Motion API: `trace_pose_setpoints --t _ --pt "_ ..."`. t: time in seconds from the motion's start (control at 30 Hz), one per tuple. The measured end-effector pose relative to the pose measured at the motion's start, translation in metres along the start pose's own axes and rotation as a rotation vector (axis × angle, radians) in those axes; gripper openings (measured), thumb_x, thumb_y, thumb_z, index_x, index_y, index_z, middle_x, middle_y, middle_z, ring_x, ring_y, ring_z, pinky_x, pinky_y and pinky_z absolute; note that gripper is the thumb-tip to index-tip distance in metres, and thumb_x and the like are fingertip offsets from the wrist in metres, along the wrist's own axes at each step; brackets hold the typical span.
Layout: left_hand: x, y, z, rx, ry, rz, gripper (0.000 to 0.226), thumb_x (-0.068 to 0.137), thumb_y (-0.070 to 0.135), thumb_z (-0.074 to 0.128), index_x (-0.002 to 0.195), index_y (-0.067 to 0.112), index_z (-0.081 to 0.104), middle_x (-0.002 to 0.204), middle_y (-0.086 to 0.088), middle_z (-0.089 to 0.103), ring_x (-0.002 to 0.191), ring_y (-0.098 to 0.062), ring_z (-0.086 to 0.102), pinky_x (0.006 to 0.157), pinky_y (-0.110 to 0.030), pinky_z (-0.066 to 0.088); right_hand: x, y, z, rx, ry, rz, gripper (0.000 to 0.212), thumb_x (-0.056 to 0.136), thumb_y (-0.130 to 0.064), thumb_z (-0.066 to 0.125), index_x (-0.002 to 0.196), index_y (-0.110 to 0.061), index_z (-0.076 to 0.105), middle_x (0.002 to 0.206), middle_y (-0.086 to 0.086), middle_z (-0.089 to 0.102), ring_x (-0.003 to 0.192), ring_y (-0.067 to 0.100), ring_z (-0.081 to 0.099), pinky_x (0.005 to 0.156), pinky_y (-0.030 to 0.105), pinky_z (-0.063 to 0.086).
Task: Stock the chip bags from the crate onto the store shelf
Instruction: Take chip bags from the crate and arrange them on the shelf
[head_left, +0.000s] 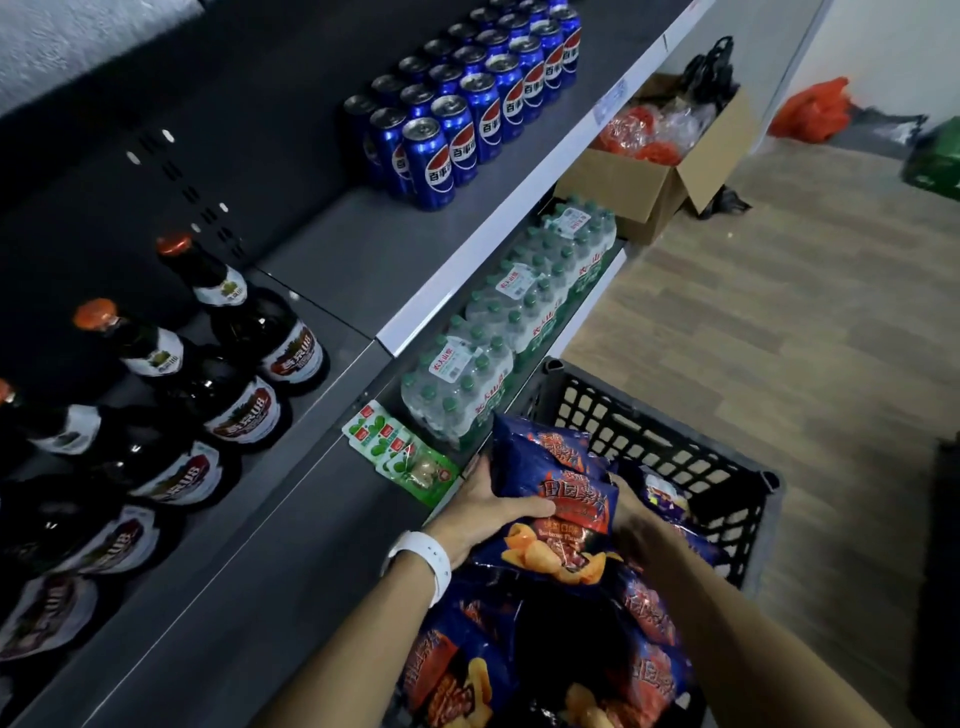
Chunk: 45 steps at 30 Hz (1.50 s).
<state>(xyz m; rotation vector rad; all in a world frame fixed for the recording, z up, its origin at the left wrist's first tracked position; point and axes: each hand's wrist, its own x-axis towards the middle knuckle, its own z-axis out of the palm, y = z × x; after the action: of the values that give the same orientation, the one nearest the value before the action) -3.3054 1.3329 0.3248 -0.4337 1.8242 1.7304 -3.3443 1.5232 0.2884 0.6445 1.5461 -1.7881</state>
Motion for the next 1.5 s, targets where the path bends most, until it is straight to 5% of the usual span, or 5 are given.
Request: trace_pose_setpoints --t 0.13,0.23,0.53,0.83,1.5 --pt "-0.011 0.015 -0.002 -0.072 -0.057 -0.026 0.106 0.048 0.044 0.094 0.139 0.031 0.041 0.128 0.003 0.065 0.117 -0.019 0.062 0.105 -0.046 0.046 -0.013 -0.009 -0.01 -0.029 -0.017 -0.095 0.008 0.093 0.008 0.059 0.095 0.001 0.062 0.058 -0.003 0.071 0.048 0.004 0.066 0.047 0.017 0.052" --pt "-0.034 0.031 0.001 -0.128 -0.117 -0.028 0.085 0.056 0.034 0.089 0.131 0.025 0.05 0.121 -0.002 0.069 0.113 -0.023 0.065 0.102 -0.046 0.049 -0.031 -0.012 -0.019 -0.045 -0.043 -0.138 0.073 0.059 -0.021 0.095 0.119 -0.002 0.06 0.088 0.004 0.076 0.071 0.011 0.074 0.059 0.023 0.057" --pt "-0.097 0.068 0.023 -0.227 -0.09 -0.068 0.077 0.058 0.031 0.085 0.128 0.017 0.056 0.114 0.003 0.072 0.107 -0.011 0.067 0.085 -0.023 0.053 -0.113 -0.054 0.0 0.244 -0.187 -0.006 0.036 0.093 -0.027 0.048 0.109 -0.001 0.068 0.1 0.02 0.074 0.085 0.034 0.073 0.077 0.041 0.057" --pt "-0.153 0.119 0.023 -0.235 0.043 -0.027 0.067 0.056 0.028 0.088 0.116 0.015 0.062 0.098 0.003 0.076 0.089 -0.01 0.071 0.076 -0.022 0.054 -0.169 -0.107 0.032 0.046 -0.198 -0.104 0.085 0.083 -0.082 0.047 0.141 -0.02 0.054 0.139 0.016 0.059 0.122 0.037 0.061 0.111 0.054 0.04" --pt "-0.265 0.182 0.011 -0.211 0.158 0.257 0.051 0.069 0.02 0.086 0.116 0.016 0.067 0.113 -0.005 0.073 0.105 -0.023 0.069 0.096 -0.042 0.053 -0.293 -0.174 0.094 -0.268 -0.215 -0.539 0.033 0.103 -0.046 0.042 0.122 -0.022 0.053 0.116 -0.001 0.065 0.099 0.005 0.066 0.082 0.025 0.05"
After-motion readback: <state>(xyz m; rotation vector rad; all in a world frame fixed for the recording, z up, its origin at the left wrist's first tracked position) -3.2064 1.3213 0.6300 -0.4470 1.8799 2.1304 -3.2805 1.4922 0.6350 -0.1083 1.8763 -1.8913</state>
